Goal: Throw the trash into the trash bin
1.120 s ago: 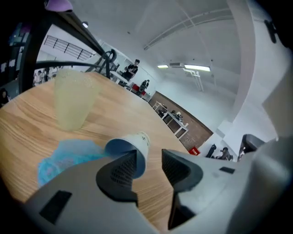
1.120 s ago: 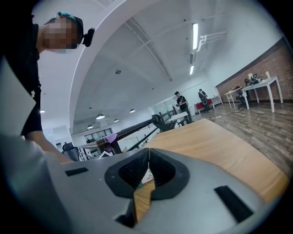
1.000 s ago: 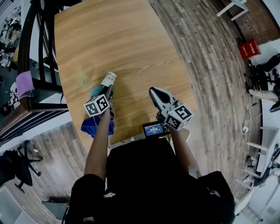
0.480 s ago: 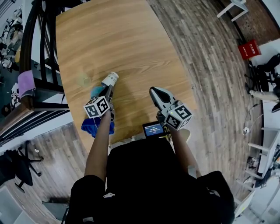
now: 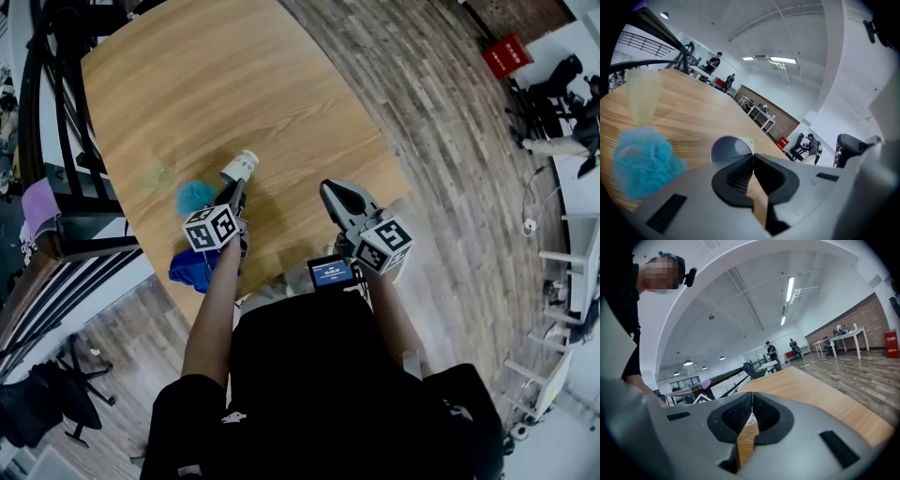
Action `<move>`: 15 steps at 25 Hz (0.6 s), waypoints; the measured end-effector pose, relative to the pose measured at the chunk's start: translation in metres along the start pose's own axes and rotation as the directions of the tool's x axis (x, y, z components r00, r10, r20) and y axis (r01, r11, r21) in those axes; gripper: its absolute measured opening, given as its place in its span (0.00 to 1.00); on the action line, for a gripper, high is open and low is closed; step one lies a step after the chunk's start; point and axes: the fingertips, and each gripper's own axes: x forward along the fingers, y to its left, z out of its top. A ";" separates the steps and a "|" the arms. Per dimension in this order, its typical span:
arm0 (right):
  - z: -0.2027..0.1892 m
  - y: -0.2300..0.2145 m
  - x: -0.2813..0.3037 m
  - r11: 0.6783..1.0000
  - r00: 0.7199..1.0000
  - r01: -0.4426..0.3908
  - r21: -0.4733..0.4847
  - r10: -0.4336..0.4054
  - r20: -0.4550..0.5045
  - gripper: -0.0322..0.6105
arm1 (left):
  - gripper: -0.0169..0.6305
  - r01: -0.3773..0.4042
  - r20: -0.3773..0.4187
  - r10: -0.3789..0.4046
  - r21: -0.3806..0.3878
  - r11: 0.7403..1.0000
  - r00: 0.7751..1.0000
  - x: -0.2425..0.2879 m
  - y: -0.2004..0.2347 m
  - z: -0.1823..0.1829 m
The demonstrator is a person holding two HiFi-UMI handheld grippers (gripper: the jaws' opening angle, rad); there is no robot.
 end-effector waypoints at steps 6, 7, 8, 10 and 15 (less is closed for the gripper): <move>-0.020 -0.019 -0.082 0.981 0.981 0.195 0.024 -0.195 0.013 0.05 | 0.05 0.154 -0.117 -0.147 0.052 0.987 0.982 0.032 -0.064 -0.045; -0.025 -0.020 -0.097 0.973 0.973 0.229 0.028 -0.230 0.011 0.05 | 0.05 0.183 -0.136 -0.174 0.056 0.981 0.975 0.036 -0.075 -0.054; -0.031 -0.021 -0.111 0.965 0.965 0.262 0.032 -0.262 0.007 0.05 | 0.05 0.210 -0.153 -0.199 0.059 0.976 0.968 0.039 -0.086 -0.062; -0.045 -0.023 -0.135 0.947 0.948 0.317 0.046 -0.318 -0.002 0.05 | 0.05 0.252 -0.180 -0.238 0.061 0.966 0.954 0.046 -0.104 -0.077; -0.068 -0.023 -0.189 0.910 0.913 0.407 0.081 -0.408 -0.004 0.05 | 0.05 0.345 -0.245 -0.314 0.095 0.934 0.917 0.057 -0.151 -0.109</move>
